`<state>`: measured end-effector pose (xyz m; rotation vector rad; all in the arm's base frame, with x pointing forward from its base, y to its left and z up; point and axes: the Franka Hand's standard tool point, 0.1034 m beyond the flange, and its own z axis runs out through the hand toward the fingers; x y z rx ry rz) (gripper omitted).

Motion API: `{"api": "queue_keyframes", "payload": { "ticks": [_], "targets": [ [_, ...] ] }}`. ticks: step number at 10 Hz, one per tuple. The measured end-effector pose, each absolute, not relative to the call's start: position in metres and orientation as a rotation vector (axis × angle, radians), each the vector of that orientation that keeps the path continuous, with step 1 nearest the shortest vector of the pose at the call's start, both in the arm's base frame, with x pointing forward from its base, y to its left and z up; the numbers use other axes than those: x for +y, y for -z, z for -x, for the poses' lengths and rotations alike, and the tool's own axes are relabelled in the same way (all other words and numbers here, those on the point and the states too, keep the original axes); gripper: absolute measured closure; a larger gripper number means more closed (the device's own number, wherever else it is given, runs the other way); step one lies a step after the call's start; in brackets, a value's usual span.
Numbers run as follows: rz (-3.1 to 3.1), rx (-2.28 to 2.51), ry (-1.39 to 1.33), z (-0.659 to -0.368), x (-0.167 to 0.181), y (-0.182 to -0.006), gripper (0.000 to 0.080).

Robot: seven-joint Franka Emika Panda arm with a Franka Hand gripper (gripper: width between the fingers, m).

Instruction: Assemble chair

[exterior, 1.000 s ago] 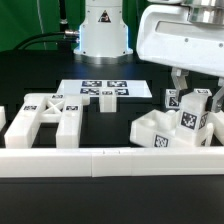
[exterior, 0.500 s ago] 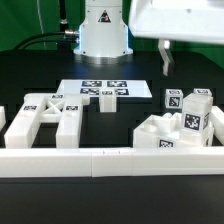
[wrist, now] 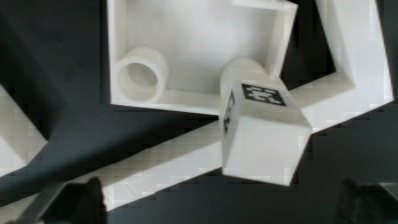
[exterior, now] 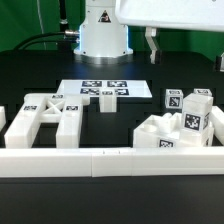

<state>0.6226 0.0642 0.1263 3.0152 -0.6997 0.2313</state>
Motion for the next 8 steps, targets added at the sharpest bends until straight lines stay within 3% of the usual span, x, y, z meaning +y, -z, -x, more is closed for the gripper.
{"api": "queue_keyframes", "payload": {
  "ticks": [2,4,6,8],
  "targets": [
    [-3.042,-0.586,-0.275,-0.618,0.061,-0.129,0.0151],
    [-3.071,-0.347,-0.345,-0.589,0.05,-0.123,0.0151],
    [-3.025,0.118,-0.408,-0.554,-0.002,-0.105,0.0151],
    [-3.021,0.118,-0.416,-0.548,-0.01,-0.101,0.0151]
  ]
}}
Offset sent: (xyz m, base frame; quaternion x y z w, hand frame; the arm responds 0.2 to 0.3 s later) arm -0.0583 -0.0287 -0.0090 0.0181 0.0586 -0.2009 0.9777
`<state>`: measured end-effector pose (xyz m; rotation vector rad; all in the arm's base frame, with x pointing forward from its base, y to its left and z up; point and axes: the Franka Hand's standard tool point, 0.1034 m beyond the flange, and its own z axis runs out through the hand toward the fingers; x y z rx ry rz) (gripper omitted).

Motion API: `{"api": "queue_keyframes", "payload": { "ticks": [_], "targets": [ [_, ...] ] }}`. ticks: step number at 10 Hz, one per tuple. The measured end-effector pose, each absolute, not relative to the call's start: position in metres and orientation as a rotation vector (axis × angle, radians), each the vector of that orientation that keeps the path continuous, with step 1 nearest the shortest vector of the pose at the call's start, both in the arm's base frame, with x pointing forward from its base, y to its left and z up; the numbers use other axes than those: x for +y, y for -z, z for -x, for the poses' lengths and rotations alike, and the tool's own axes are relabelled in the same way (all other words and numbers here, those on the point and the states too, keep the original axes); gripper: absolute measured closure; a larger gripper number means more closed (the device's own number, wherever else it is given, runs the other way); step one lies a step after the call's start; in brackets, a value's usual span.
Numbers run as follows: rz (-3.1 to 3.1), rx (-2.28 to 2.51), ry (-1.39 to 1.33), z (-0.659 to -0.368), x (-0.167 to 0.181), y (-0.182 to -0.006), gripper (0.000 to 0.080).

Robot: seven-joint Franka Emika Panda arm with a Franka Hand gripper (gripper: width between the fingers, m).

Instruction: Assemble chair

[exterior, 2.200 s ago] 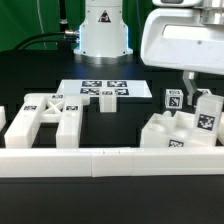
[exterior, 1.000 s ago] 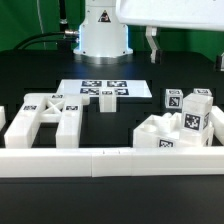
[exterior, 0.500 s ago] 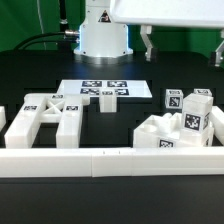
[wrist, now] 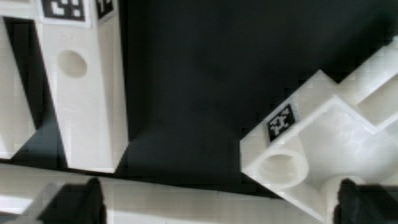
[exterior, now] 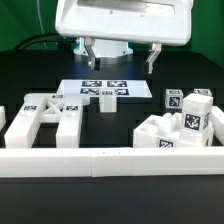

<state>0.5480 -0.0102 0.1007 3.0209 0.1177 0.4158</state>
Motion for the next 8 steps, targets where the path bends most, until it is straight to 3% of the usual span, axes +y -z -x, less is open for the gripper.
{"api": "queue_keyframes", "payload": {
  "ticks": [3,5,7,8],
  "targets": [
    [-3.015,0.147,-0.414,-0.547,-0.013,-0.099,0.0151],
    [-3.012,0.196,-0.352,-0.525,-0.034,-0.084,0.0151],
    [-3.013,0.201,-0.357,-0.527,-0.032,-0.086,0.0151],
    [-3.053,0.187,-0.201,-0.519,-0.026,-0.08,0.0151]
  ]
}}
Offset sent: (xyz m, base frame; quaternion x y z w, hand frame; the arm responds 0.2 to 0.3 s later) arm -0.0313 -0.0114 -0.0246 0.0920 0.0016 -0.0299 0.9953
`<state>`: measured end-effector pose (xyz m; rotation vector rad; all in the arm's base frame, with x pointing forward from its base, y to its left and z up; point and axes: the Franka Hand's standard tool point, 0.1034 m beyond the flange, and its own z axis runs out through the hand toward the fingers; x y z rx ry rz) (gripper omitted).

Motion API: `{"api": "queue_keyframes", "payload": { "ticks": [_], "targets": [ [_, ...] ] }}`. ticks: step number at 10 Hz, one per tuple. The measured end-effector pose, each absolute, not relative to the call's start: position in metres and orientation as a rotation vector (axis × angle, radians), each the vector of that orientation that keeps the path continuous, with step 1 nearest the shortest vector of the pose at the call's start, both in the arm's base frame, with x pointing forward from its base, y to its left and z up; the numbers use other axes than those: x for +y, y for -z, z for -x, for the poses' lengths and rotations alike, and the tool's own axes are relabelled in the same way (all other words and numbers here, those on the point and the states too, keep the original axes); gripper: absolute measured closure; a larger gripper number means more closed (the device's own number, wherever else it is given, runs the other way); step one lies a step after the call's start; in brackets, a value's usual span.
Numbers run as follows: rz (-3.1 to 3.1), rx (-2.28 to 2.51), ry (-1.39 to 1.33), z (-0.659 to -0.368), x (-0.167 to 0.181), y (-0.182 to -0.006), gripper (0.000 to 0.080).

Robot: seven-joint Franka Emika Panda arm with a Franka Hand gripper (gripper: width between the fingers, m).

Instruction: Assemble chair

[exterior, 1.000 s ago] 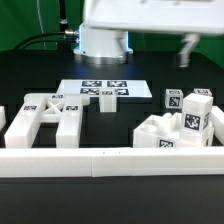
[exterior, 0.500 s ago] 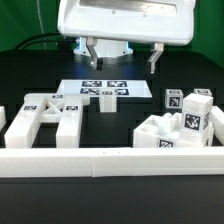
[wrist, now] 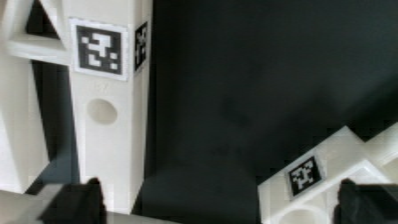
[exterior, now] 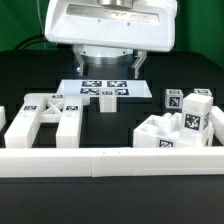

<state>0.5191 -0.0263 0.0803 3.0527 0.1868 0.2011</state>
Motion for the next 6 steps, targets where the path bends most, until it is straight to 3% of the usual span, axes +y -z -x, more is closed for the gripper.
{"api": "queue_keyframes", "payload": {
  "ticks": [3,6],
  "targets": [
    [-3.095,0.179,0.086,-0.518,-0.024,-0.081,0.0151],
    [-3.088,0.154,0.349,-0.507,-0.024,-0.065,0.0151]
  ]
}}
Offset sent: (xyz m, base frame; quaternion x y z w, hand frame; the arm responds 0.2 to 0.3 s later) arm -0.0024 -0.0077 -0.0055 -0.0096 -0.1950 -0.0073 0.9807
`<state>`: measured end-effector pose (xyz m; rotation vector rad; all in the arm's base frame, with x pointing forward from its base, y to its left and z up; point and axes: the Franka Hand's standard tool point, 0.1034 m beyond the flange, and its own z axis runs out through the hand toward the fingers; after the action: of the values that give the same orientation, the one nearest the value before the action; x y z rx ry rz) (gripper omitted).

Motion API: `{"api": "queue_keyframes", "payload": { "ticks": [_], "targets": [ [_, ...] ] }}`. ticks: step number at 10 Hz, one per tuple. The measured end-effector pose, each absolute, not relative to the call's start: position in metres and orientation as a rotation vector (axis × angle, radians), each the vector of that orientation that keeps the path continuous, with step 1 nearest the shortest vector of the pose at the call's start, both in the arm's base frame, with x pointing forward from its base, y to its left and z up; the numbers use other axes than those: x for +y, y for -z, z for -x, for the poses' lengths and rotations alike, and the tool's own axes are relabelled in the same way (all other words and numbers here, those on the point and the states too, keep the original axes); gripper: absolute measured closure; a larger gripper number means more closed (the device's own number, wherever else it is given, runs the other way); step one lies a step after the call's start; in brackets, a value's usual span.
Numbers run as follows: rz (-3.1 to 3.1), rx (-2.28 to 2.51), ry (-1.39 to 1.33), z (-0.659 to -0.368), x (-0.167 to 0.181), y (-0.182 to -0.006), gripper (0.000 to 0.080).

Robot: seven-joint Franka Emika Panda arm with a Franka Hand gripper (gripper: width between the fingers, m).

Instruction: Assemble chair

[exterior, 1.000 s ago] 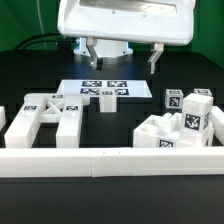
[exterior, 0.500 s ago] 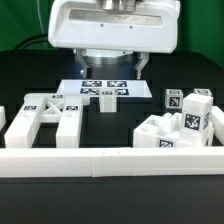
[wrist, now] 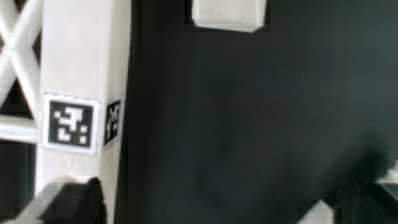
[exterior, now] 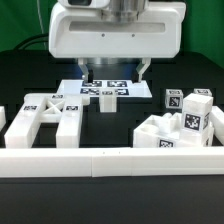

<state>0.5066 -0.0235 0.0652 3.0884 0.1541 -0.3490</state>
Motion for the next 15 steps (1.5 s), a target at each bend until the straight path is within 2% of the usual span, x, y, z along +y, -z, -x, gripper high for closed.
{"api": "queue_keyframes", "payload": {
  "ticks": [2,6,11,15],
  "targets": [
    [-3.073,0.129,0.497,-0.501,-0.027,-0.056,0.0151],
    [-2.994,0.121,0.904,-0.492,-0.023,-0.054,0.0151],
    [-2.792,0.078,1.354,-0.472,-0.025,-0.039,0.0151],
    [-2.667,0.062,1.567,-0.468,-0.022,-0.03,0.0151]
  ]
}}
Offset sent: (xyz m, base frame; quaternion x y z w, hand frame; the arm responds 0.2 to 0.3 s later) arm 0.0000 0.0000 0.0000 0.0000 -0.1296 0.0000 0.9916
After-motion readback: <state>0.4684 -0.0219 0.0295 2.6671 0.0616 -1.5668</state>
